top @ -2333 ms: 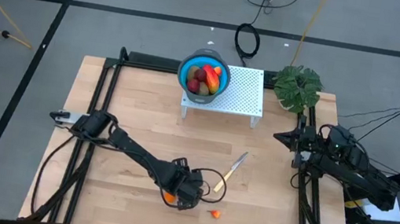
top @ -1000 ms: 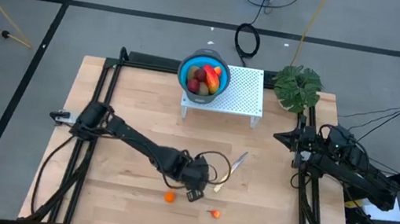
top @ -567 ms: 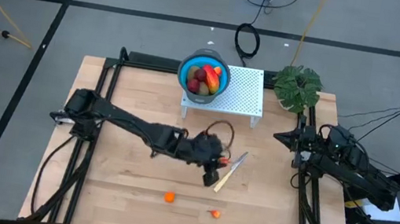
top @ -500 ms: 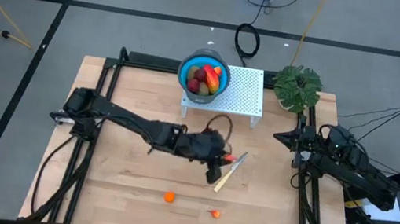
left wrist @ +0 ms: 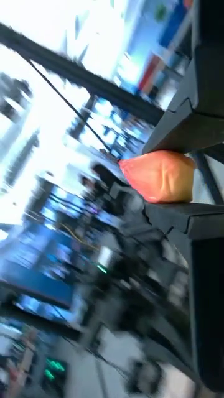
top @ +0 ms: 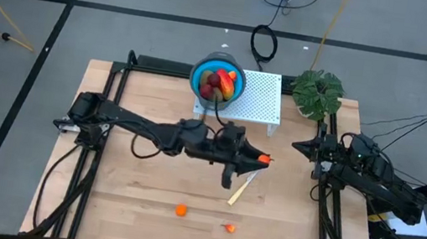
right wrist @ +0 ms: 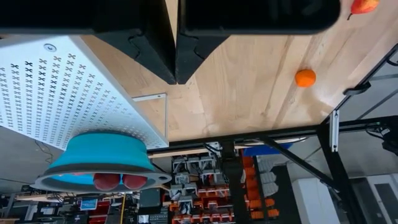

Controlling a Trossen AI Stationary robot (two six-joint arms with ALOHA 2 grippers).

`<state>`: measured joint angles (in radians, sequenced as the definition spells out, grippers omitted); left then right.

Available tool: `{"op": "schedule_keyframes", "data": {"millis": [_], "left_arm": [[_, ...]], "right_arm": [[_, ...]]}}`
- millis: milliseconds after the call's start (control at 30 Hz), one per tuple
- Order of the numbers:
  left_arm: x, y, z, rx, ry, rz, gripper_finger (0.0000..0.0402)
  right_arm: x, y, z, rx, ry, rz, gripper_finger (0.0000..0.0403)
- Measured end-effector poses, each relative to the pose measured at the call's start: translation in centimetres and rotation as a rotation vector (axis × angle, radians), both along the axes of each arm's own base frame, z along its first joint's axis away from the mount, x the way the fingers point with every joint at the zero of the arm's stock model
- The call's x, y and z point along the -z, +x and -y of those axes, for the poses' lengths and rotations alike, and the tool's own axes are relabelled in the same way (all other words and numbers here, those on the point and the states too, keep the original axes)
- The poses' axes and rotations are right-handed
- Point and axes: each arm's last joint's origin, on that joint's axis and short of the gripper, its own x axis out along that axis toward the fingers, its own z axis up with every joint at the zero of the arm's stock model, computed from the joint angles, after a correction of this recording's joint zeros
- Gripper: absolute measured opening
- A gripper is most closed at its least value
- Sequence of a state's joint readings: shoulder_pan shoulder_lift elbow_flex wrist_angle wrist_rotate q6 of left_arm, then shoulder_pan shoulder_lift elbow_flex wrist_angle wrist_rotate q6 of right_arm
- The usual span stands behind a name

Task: Pick & Place Fruit
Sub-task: Put the orange peach into the blue strainer bowl on the shelf

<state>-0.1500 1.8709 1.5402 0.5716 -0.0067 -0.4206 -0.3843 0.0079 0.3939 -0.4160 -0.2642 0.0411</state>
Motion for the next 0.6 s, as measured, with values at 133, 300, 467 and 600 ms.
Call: {"op": "schedule_keyframes", "data": {"millis": [133, 300, 467, 600], "left_arm": [[-1.6, -0.6, 0.3, 0.029, -0.004, 0.183, 0.0106], [-3.5, -1.8, 0.5, 0.014, -0.003, 0.410, 0.0106], [-4.5, -2.7, 0.2, -0.110, -0.154, 0.530, 0.0106], [-4.8, -3.1, 0.1, -0.194, -0.337, 0.567, 0.0106]], "right_arm": [[0.0, 0.0, 0.0, 0.000, 0.000, 0.000, 0.0004], [0.0, 0.0, 0.0, 0.000, 0.000, 0.000, 0.0004], [0.0, 0.0, 0.0, 0.000, 0.000, 0.000, 0.0004], [0.0, 0.0, 0.0, 0.000, 0.000, 0.000, 0.0004]]}}
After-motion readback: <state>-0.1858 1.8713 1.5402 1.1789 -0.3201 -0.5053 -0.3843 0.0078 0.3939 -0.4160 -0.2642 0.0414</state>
